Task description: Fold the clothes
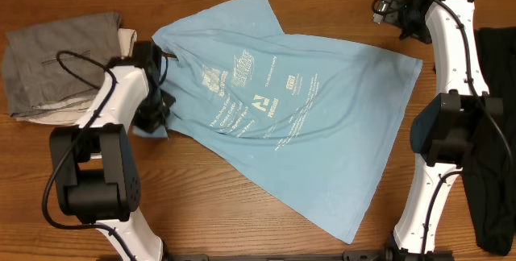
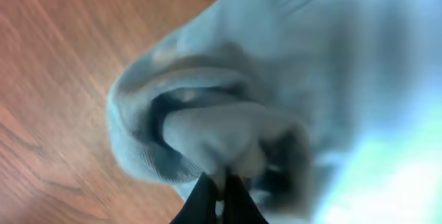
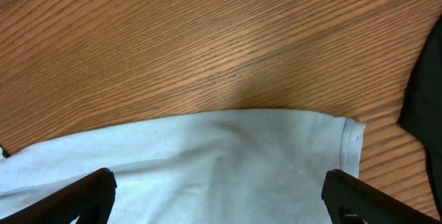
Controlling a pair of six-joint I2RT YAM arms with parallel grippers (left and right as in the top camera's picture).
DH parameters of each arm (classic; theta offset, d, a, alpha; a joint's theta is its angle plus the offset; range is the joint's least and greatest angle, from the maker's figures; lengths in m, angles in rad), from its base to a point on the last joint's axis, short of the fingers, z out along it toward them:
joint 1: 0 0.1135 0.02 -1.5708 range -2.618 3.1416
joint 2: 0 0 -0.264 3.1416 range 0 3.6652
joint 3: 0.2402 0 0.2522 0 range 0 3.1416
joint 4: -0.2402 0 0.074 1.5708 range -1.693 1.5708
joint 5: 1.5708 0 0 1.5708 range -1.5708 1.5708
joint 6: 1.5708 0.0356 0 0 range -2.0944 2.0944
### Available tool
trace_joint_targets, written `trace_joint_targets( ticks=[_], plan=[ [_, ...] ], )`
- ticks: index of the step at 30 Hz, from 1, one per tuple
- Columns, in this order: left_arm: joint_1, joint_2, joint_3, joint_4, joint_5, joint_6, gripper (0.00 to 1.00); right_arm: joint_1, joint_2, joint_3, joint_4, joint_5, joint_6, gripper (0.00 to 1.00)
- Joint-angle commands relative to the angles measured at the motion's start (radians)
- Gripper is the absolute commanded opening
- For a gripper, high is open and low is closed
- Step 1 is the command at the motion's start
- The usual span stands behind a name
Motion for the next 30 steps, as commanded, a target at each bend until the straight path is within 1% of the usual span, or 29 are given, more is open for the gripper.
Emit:
trace_joint_targets(
  ticks=[1,6,14,21,30],
  plan=[
    [0.003,0.004,0.048,-0.02,-0.022,0.023,0.04,-0.004,-0.012,0.017,0.003,0.002,0.004,1.0],
    [0.015,0.004,0.048,-0.042,-0.058,0.021,0.04,-0.004,-0.012,0.017,0.003,0.002,0.004,1.0],
    [0.02,0.005,0.047,0.021,-0.077,0.022,0.04,-0.004,-0.012,0.017,0.003,0.002,0.004,1.0],
    [0.02,0.006,0.047,0.047,-0.173,0.022,0.04,-0.004,-0.012,0.017,0.003,0.002,0.004,1.0],
    [0.021,0.01,0.04,0.008,-0.275,0.022,0.04,-0.004,-0.012,0.017,0.003,0.002,0.004,1.0]
  ],
)
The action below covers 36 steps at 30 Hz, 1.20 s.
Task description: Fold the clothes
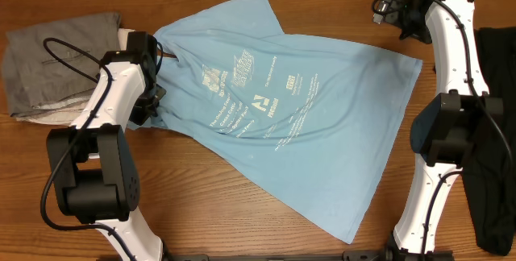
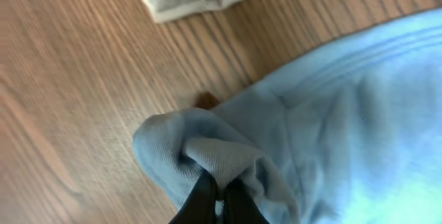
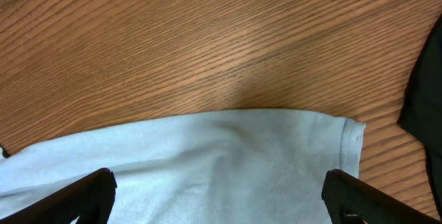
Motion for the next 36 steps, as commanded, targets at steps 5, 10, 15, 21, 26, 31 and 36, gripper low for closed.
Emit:
trace_joint_targets(
  ticks=[5,10,15,21,26,31,36],
  plan=[
    [0.006,0.01,0.005,-0.064,-0.102,0.019,0.04,-0.004,-0.012,0.017,0.003,0.002,0.004,1.0],
    [0.006,0.01,0.005,-0.18,-0.092,0.018,0.04,-0.004,-0.012,0.017,0.003,0.002,0.004,1.0],
    [0.006,0.01,0.005,-0.293,-0.047,0.018,0.04,-0.004,-0.012,0.017,0.003,0.002,0.004,1.0],
    [0.016,0.01,0.005,-0.377,0.116,0.019,0.04,-0.004,-0.012,0.017,0.003,0.002,0.004,1.0],
    [0.055,0.01,0.005,-0.458,0.257,0.019,0.04,-0.004,-0.012,0.017,0.003,0.002,0.004,1.0],
    [0.111,0.01,0.005,-0.534,0.285,0.02,0.04,-0.004,-0.012,0.017,0.003,0.002,0.004,1.0],
    [0.149,0.01,0.005,-0.467,0.254,0.068,0.04,-0.004,-0.012,0.017,0.003,0.002,0.004,1.0]
  ],
)
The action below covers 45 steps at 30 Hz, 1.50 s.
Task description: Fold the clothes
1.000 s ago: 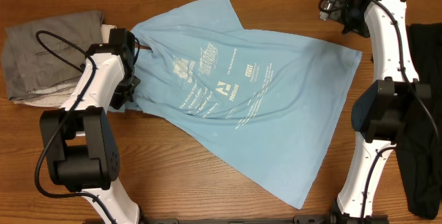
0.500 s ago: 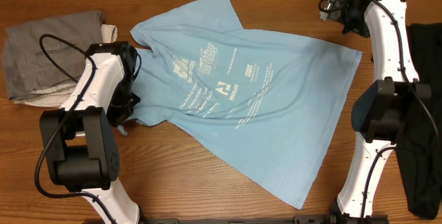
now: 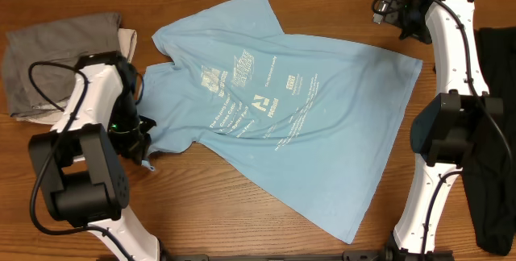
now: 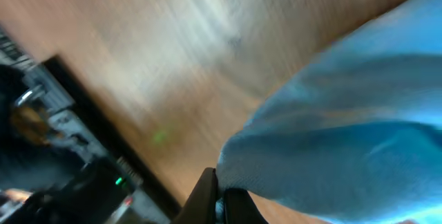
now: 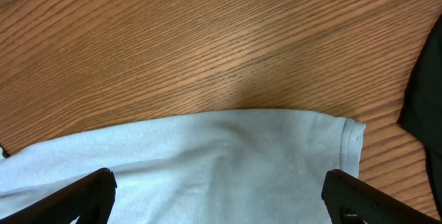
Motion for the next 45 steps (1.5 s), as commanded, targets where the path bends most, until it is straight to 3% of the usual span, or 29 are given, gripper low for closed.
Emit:
trace_joint_targets(
  ticks=[1,2,6,8,10,13,17,19,20,22,25,34,45],
  plan=[
    [0.02,0.01,0.005,0.047,-0.01,0.051,0.05,-0.004,-0.012,0.017,0.002,0.002,0.004,1.0],
    [0.021,0.01,0.005,0.064,-0.016,0.058,0.07,-0.004,-0.012,0.017,0.002,0.002,0.004,1.0],
    [0.026,0.01,0.005,0.093,-0.027,0.069,0.31,-0.004,-0.012,0.017,0.002,0.002,0.004,1.0],
    [0.033,0.01,0.005,0.093,-0.04,0.029,0.48,-0.004,-0.012,0.017,0.002,0.002,0.004,1.0],
    [0.044,0.01,0.006,0.079,-0.051,-0.048,0.55,-0.004,-0.012,0.017,0.002,0.002,0.004,1.0],
    [0.057,0.009,0.03,0.052,-0.025,-0.087,0.54,-0.004,-0.012,0.017,0.002,0.002,0.004,1.0],
    [0.039,0.009,0.132,-0.002,0.039,0.004,0.41,-0.004,-0.012,0.017,0.002,0.002,0.004,1.0],
    [0.007,0.007,0.214,-0.061,0.047,0.017,0.41,-0.004,-0.012,0.017,0.002,0.002,0.004,1.0],
    [-0.011,0.007,0.249,-0.083,0.051,0.019,0.48,-0.004,-0.012,0.017,0.002,0.002,0.004,1.0],
    [-0.055,0.006,0.319,-0.115,0.061,0.018,0.74,-0.004,-0.012,0.017,0.002,0.002,0.004,1.0],
    [-0.13,0.006,0.393,-0.115,0.108,0.018,1.0,-0.004,-0.012,0.017,0.002,0.002,0.004,1.0],
    [-0.272,0.008,0.401,-0.054,0.116,0.018,1.0,-0.004,-0.012,0.017,0.002,0.002,0.004,1.0],
    [-0.293,0.008,0.401,0.331,0.101,0.018,1.0,-0.004,-0.012,0.017,0.002,0.002,0.004,1.0]
  ],
)
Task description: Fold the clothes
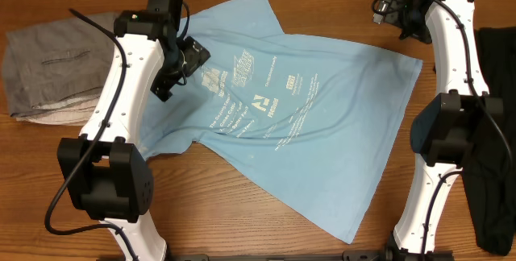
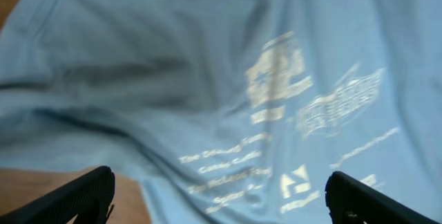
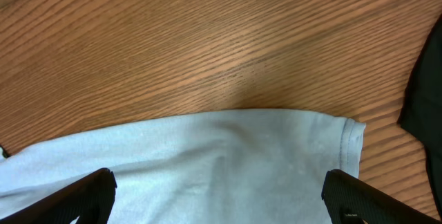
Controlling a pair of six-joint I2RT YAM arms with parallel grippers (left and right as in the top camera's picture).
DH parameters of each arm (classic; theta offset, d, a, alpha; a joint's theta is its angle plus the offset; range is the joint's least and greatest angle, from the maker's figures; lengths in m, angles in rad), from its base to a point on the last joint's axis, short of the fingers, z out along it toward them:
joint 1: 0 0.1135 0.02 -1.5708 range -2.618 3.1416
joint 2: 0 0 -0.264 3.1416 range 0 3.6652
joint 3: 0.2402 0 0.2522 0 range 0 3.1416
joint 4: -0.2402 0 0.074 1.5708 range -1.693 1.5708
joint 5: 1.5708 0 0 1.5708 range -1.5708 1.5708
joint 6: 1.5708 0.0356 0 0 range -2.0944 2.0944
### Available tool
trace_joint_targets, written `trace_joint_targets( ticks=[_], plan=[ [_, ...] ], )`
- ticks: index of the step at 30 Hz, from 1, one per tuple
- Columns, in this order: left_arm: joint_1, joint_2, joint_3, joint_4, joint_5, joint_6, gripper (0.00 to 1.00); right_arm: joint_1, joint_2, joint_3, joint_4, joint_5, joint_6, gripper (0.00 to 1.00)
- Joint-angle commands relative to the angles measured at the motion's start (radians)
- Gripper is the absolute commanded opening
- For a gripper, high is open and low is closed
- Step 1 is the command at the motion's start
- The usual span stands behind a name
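Observation:
A light blue T-shirt (image 1: 290,108) with pale print lies spread face up on the wooden table. Its left sleeve (image 1: 155,132) lies flat at the lower left. My left gripper (image 1: 187,58) hovers open over the shirt's upper left chest; in the left wrist view the print (image 2: 280,79) fills the frame, and the fingertips (image 2: 77,195) stand far apart with nothing between them. My right gripper (image 1: 385,7) is open at the far right, above the shirt's hem corner (image 3: 345,137), holding nothing.
Folded grey clothes (image 1: 56,60) sit at the far left of the table. A black garment (image 1: 493,132) lies along the right edge, also showing in the right wrist view (image 3: 427,92). Bare wood (image 1: 210,213) runs along the front.
My left gripper was shut on the sleeve at the lower left. It has let go, opened, and now sits up over the shirt's chest. The sleeve stays spread. The right arm has not moved.
My left gripper was shut on the bunched left sleeve beside the shirt's body. It then held the sleeve a little further left, then out at the lower left with the sleeve unfolded. Now the sleeve lies flat and released. The right gripper stayed open throughout.

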Motion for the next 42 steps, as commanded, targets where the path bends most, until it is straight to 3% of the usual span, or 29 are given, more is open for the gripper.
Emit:
trace_joint_targets(
  ticks=[1,5,8,10,16,24,25,27,28,34,42],
  plan=[
    [-0.004,0.002,0.016,0.067,-0.011,0.007,1.0,-0.004,-0.012,0.017,0.003,0.002,0.004,1.0],
    [-0.004,0.002,0.016,0.03,0.073,0.056,1.0,-0.004,-0.012,0.017,0.003,0.003,0.004,1.0],
    [-0.003,0.002,0.016,-0.045,0.077,0.216,1.0,-0.004,-0.012,0.017,0.003,0.003,0.004,1.0],
    [-0.001,0.002,0.016,-0.131,0.035,0.27,1.0,-0.004,-0.012,0.017,0.003,0.002,0.004,1.0],
    [-0.002,0.002,0.012,-0.417,-0.192,0.272,1.0,-0.004,-0.012,0.017,0.003,0.002,0.004,1.0],
    [-0.005,0.002,-0.087,-0.454,-0.213,0.396,1.0,-0.004,-0.012,0.017,0.003,0.003,0.004,1.0],
    [-0.005,0.002,-0.151,-0.431,-0.194,0.4,0.97,-0.004,-0.012,0.017,0.003,0.003,0.004,1.0],
    [-0.005,0.002,-0.23,-0.396,-0.152,0.435,0.22,-0.004,-0.012,0.017,0.003,0.003,0.004,1.0],
    [-0.005,0.002,-0.264,-0.382,-0.138,0.437,0.04,-0.004,-0.012,0.017,0.003,0.003,0.004,1.0],
    [-0.008,0.001,-0.406,-0.236,-0.12,0.439,0.04,-0.004,-0.012,0.017,0.003,0.002,0.004,1.0],
    [-0.091,-0.082,-0.427,-0.146,-0.194,0.468,0.04,-0.004,-0.012,0.017,0.003,0.002,0.004,1.0]
  ],
)
